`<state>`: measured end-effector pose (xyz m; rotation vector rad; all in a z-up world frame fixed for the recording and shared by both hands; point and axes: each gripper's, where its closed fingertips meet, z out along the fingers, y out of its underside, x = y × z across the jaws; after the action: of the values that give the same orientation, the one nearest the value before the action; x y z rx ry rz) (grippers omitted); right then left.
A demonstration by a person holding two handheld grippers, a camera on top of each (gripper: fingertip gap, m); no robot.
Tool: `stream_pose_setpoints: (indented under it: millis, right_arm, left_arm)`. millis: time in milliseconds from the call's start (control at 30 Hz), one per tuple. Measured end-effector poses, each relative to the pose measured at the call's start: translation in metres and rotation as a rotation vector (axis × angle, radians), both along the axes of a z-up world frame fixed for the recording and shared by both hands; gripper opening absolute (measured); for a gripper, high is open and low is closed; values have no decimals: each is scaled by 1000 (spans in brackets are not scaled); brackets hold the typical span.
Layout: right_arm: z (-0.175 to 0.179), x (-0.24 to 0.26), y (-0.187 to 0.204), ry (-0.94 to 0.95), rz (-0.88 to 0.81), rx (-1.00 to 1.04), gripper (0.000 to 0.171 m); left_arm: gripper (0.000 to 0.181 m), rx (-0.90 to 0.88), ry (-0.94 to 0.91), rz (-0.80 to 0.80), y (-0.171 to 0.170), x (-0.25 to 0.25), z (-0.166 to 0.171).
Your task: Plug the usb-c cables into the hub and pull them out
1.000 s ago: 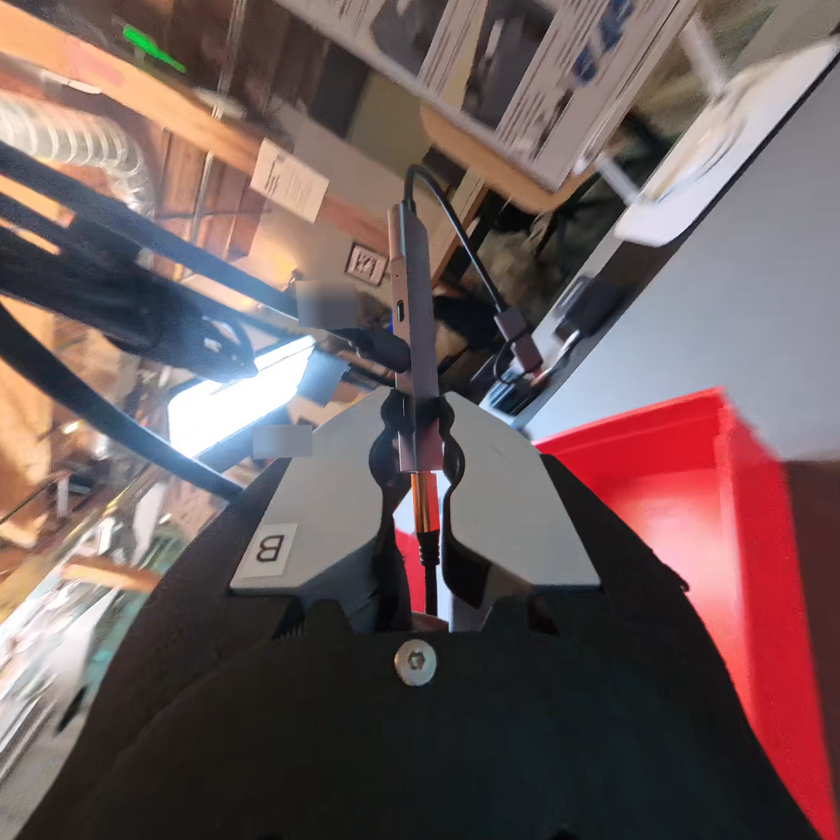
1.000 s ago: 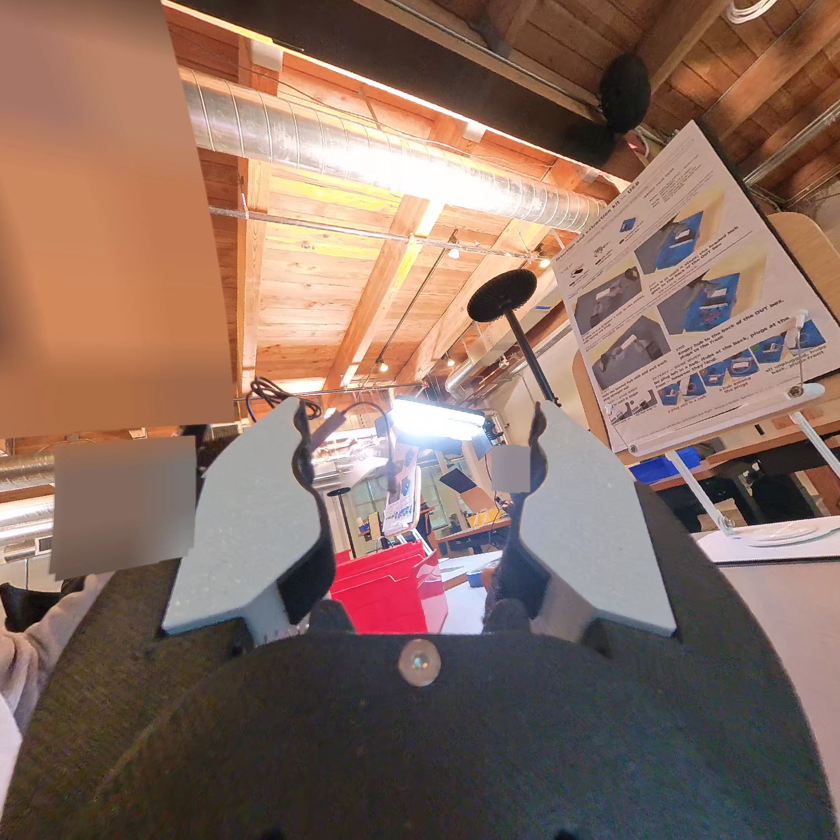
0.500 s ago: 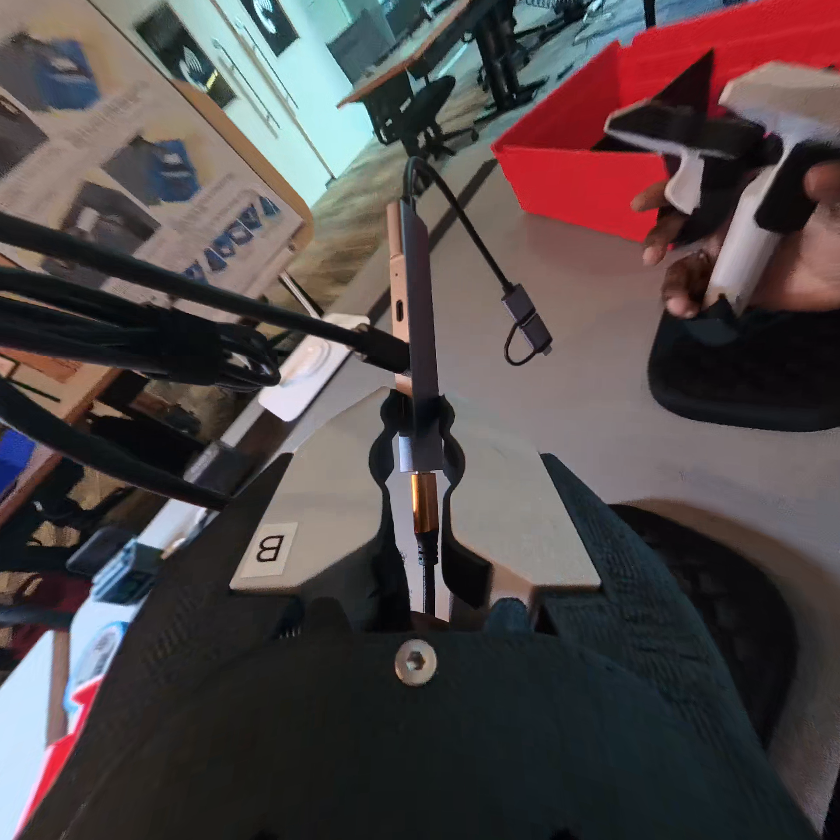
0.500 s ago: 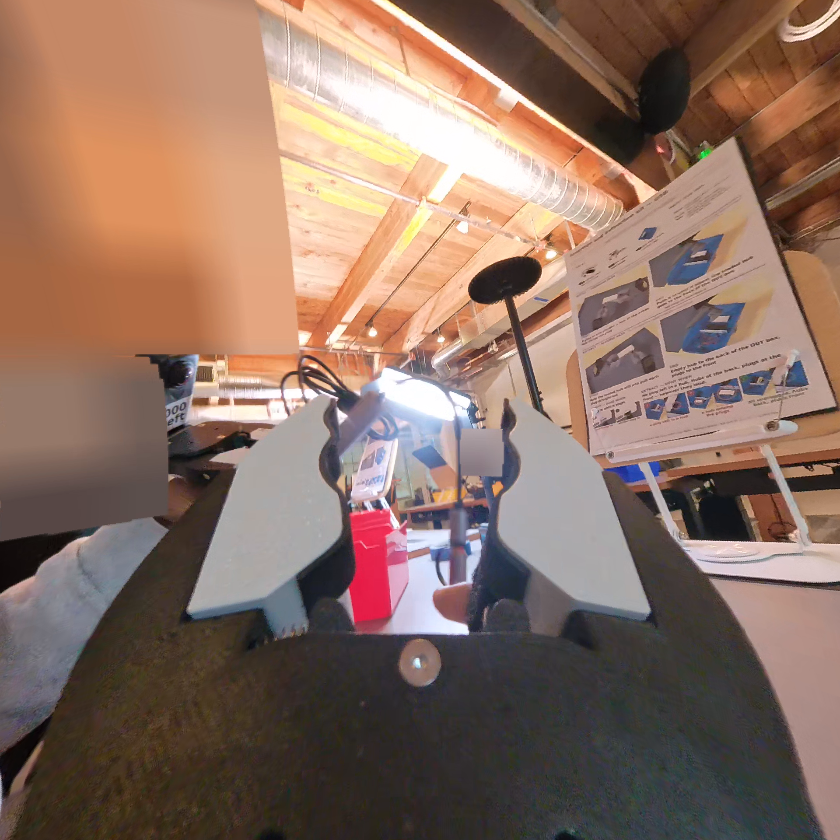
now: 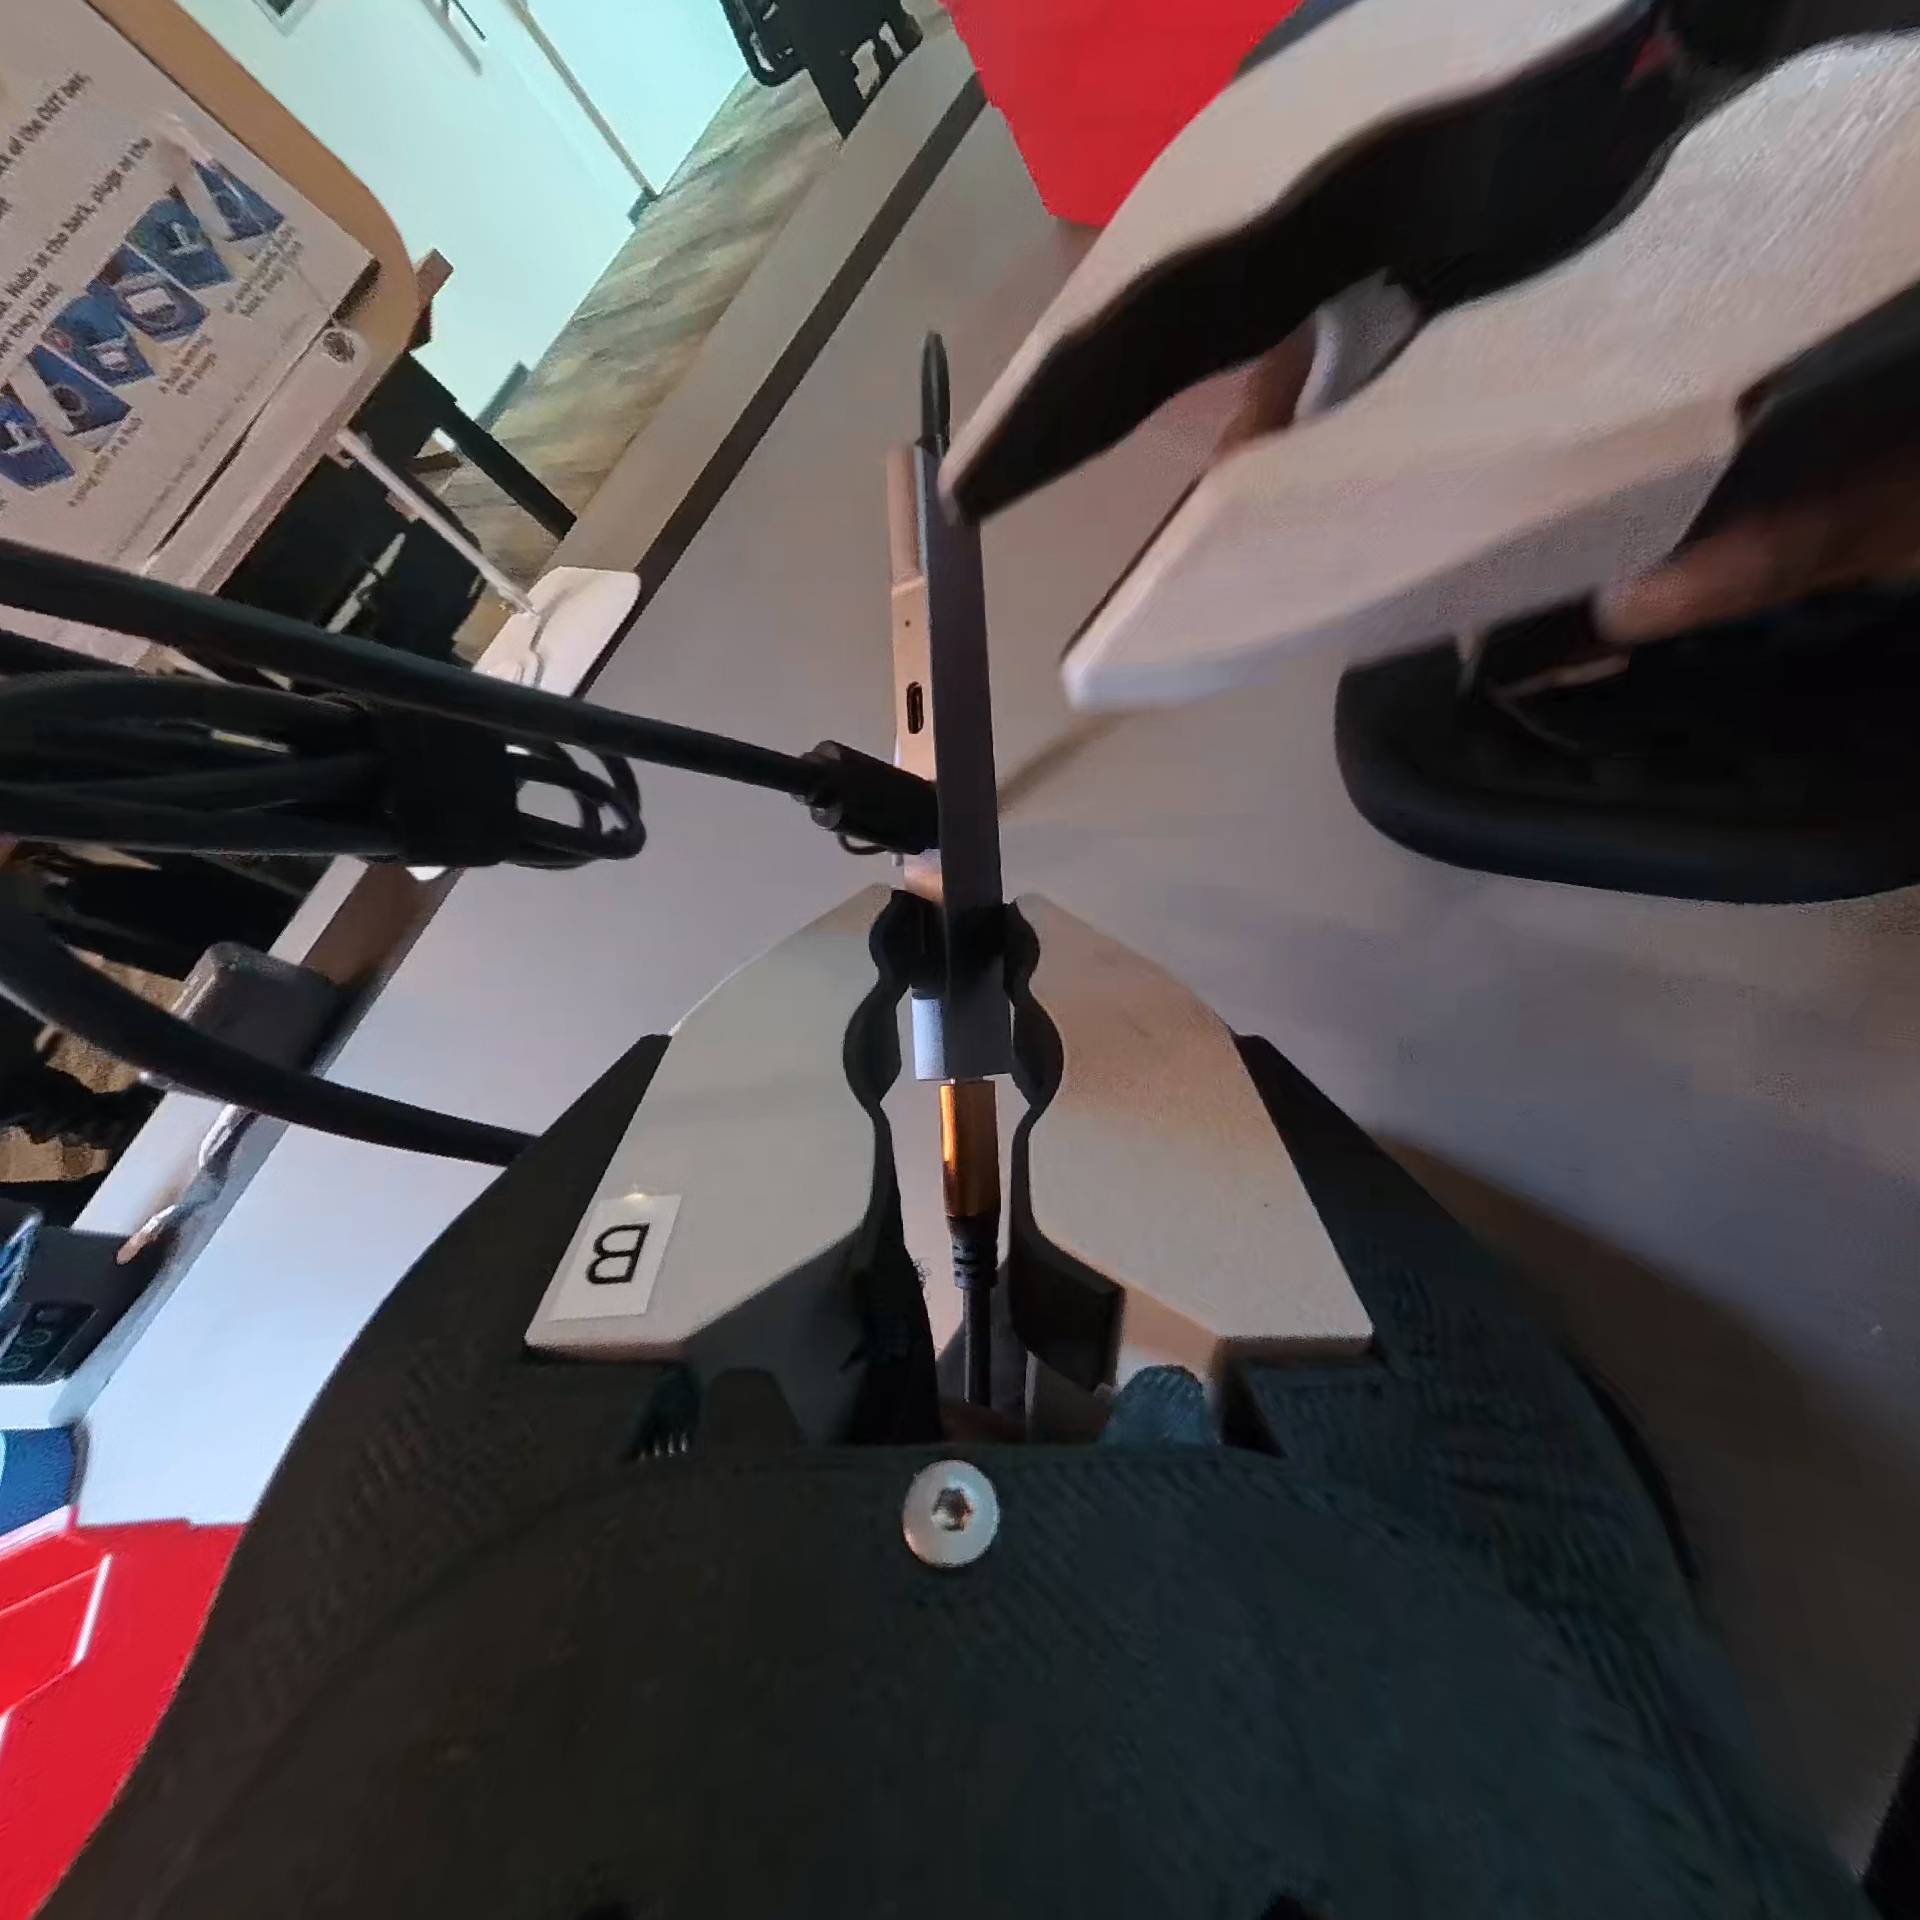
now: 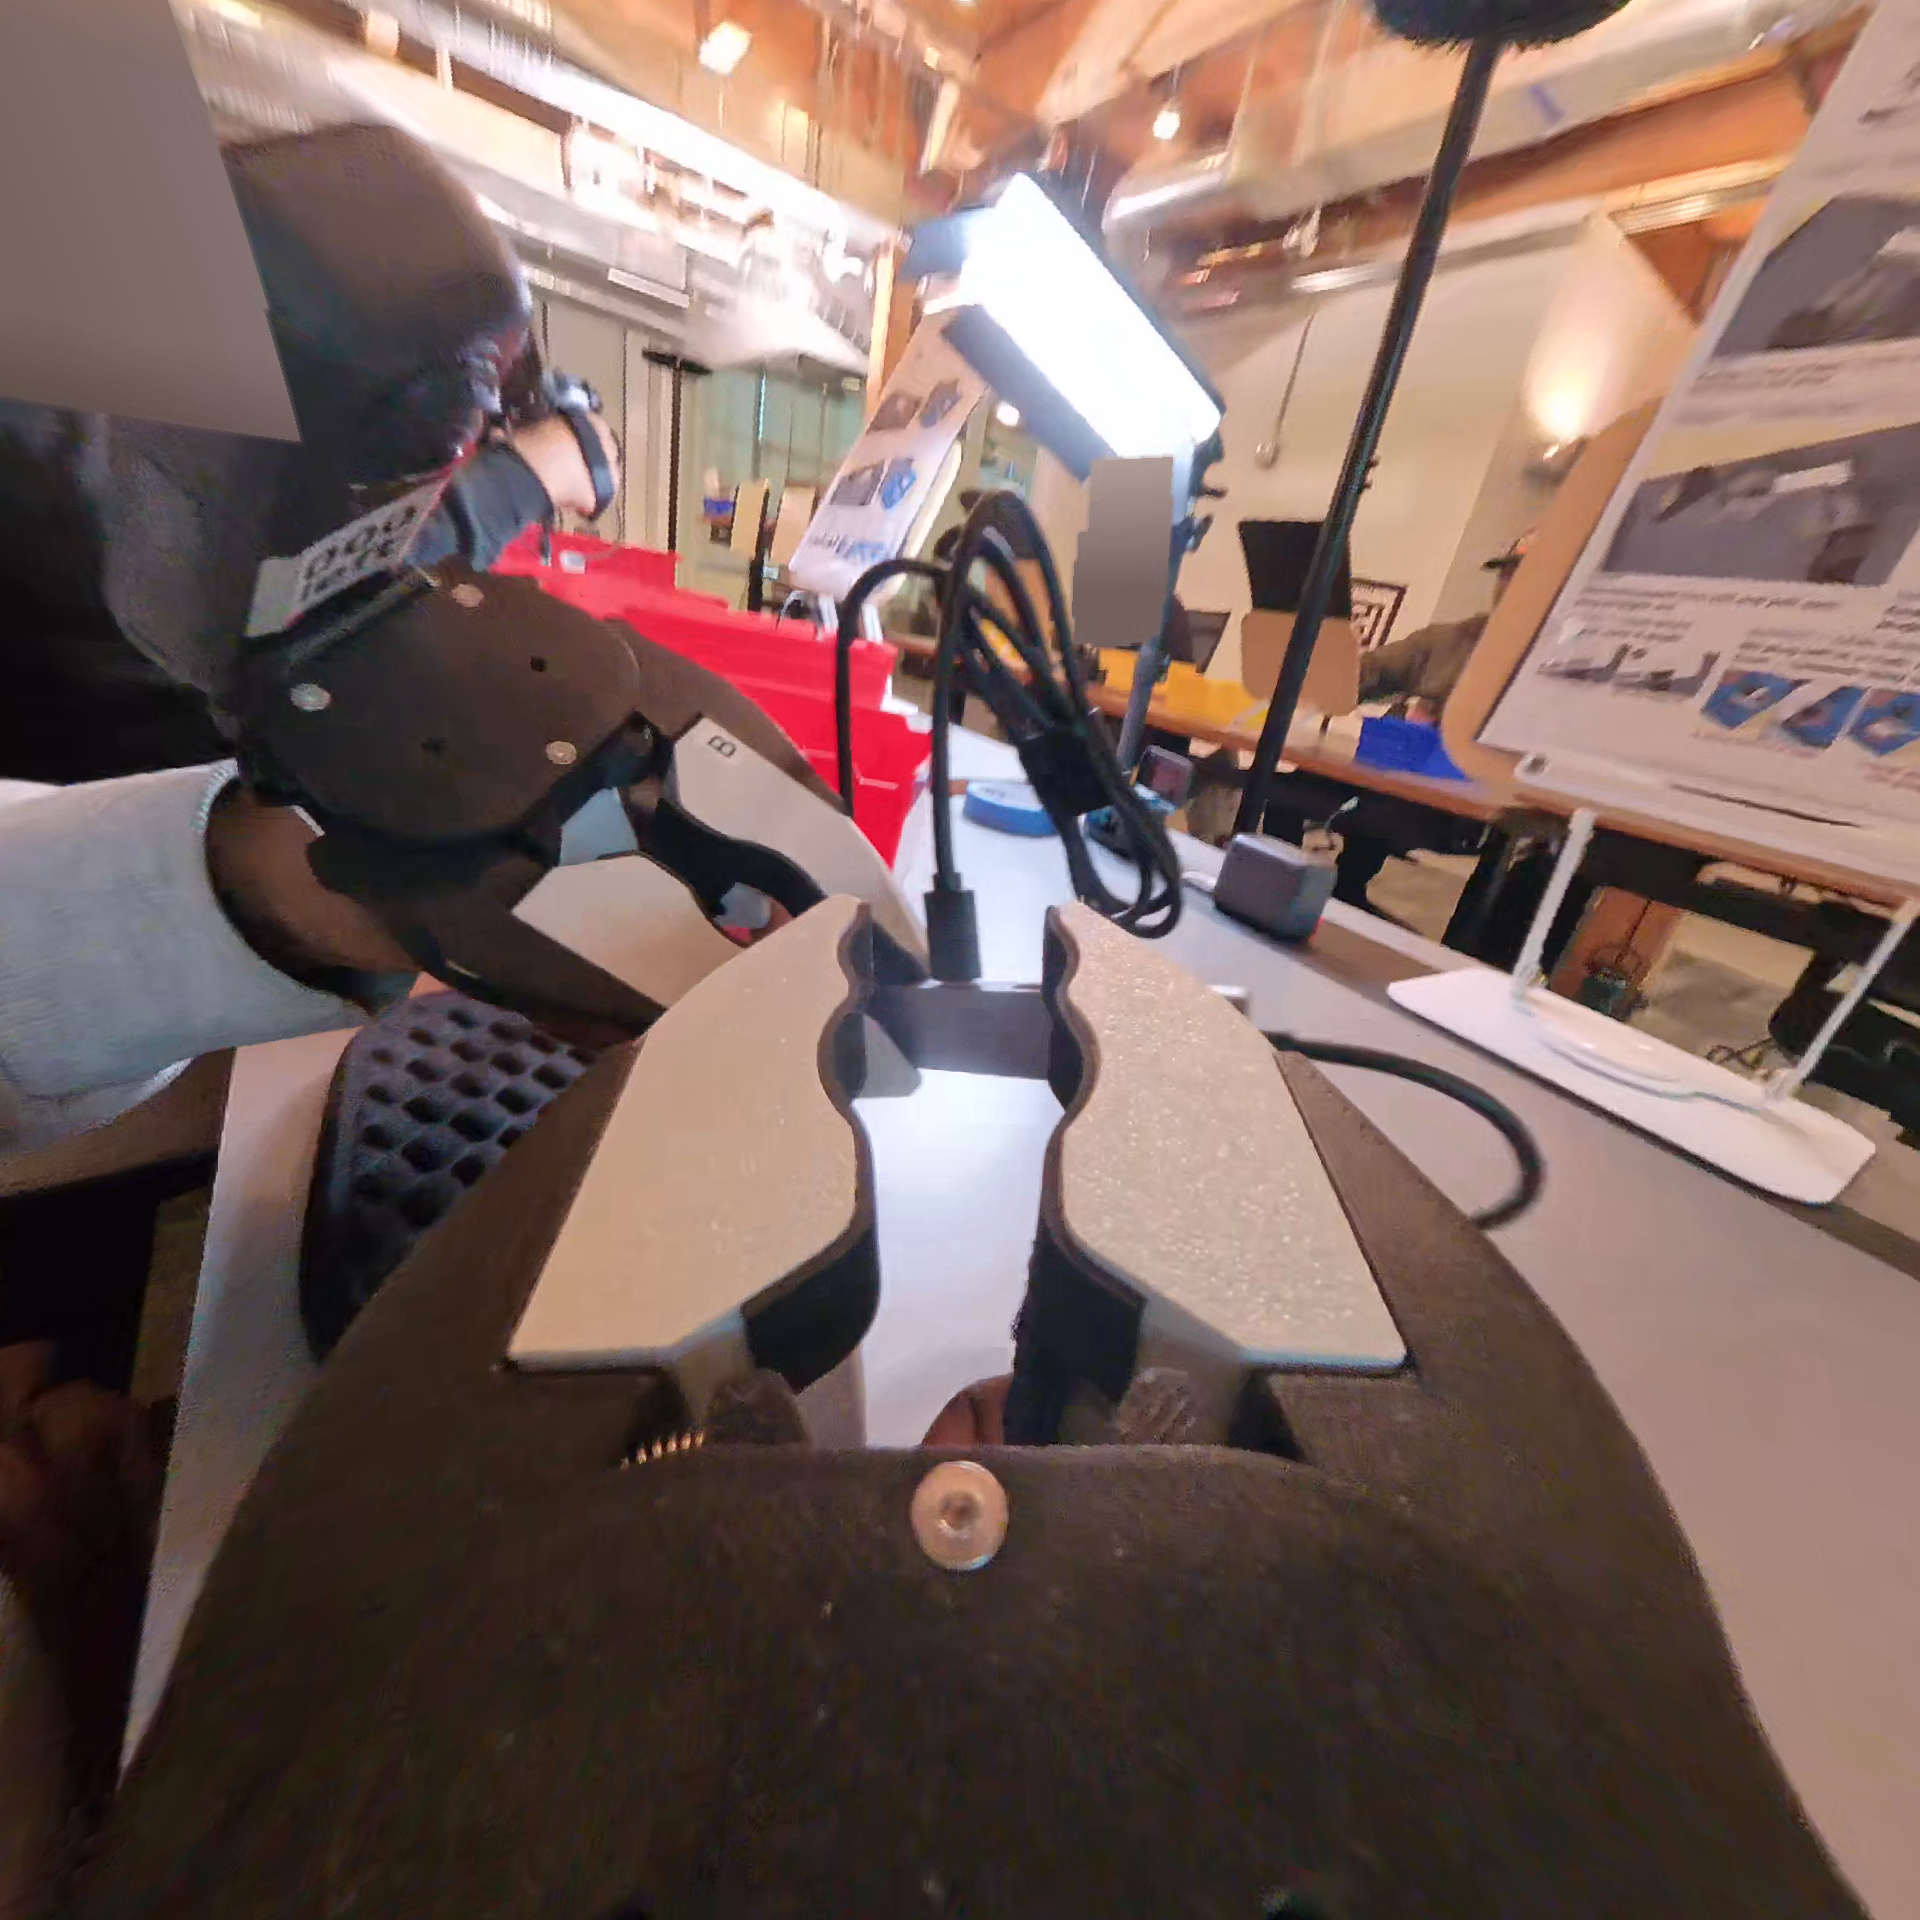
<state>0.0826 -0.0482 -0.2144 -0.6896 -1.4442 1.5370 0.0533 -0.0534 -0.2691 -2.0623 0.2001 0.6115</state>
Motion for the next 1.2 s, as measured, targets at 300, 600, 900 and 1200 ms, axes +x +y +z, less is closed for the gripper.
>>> stream_pose_setpoints:
  millis: [300,600,900,1200]
  right_arm:
    - [-26,-22,-8,-123,-189,281,13]
    - [-8,-28,31,-199,-222,-186,12]
    - [21,-29,54,-222,98,-1073,12]
    - [11,-35,4,-394,347,-1318,12]
  left_arm:
    - [18,-24,27,0,8,16,-13]
    - [32,644,88,102,-17,18,75]
    - [45,769,-453,-39,7,31,56]
    - [11,766,-322,-48,5,13,62]
